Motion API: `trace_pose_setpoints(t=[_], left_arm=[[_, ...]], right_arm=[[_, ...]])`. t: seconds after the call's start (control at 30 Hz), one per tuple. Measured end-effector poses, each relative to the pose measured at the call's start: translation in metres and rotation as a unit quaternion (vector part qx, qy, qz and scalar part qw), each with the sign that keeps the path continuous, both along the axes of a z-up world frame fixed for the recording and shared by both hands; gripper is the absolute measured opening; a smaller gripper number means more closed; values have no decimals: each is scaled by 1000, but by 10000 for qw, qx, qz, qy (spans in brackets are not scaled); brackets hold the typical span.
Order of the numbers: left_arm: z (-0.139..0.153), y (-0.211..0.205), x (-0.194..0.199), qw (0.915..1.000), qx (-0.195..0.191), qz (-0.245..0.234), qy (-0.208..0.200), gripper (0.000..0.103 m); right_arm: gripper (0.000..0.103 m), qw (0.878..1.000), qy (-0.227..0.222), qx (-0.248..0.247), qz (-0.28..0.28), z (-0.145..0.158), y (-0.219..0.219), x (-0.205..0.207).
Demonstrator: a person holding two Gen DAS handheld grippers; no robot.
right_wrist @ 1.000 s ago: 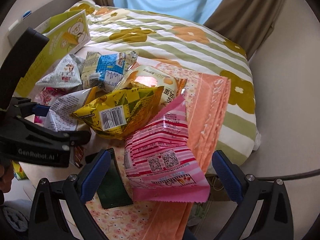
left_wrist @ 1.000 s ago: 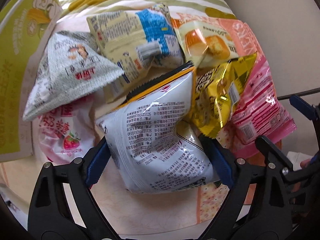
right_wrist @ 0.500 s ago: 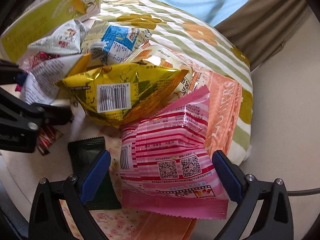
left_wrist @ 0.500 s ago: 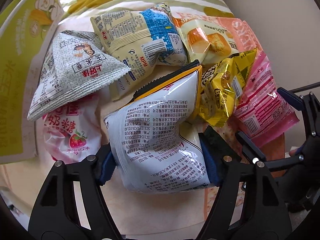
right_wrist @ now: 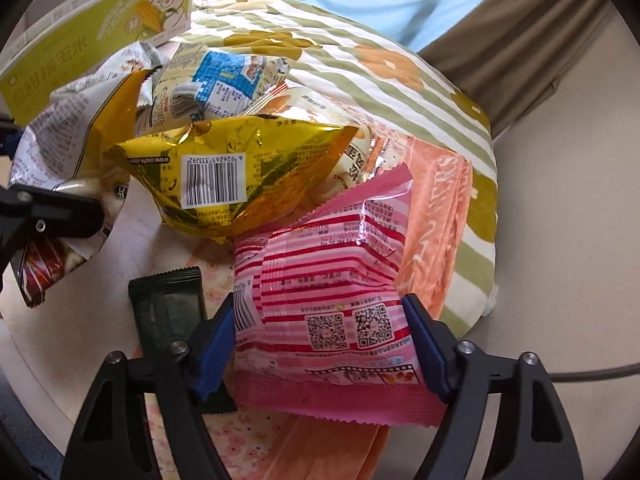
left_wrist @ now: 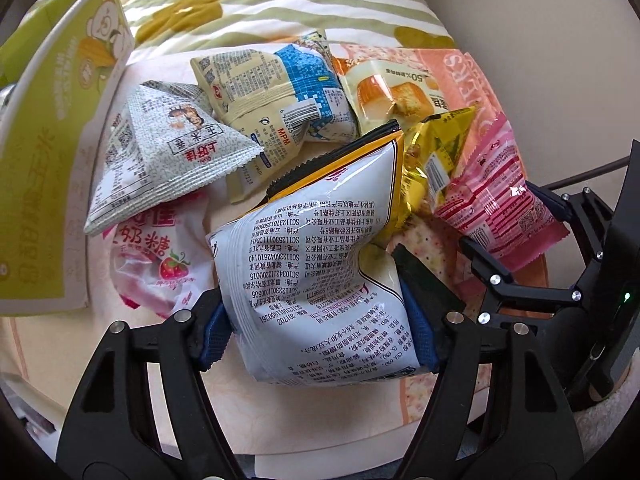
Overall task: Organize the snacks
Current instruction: 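Lift both bags and carry them toward the box with both tools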
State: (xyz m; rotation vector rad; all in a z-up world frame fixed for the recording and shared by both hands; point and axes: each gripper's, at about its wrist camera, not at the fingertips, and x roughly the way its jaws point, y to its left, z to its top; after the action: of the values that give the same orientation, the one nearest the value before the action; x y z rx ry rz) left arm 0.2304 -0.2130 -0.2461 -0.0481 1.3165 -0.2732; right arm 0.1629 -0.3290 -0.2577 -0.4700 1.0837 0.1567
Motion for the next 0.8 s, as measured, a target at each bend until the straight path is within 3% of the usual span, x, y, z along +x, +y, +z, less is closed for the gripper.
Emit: trace_pose_setpoints(t=[0.4,0.8], left_arm=[[51,13,-29,9986,-212,48,-492,70],[130,57,-45,9870,-268,335,-1551,70]], right_arm=[[71,9983,-273,317,-410,50,-1,-23],[71,9903,-971,977,-197,124,33,-37]])
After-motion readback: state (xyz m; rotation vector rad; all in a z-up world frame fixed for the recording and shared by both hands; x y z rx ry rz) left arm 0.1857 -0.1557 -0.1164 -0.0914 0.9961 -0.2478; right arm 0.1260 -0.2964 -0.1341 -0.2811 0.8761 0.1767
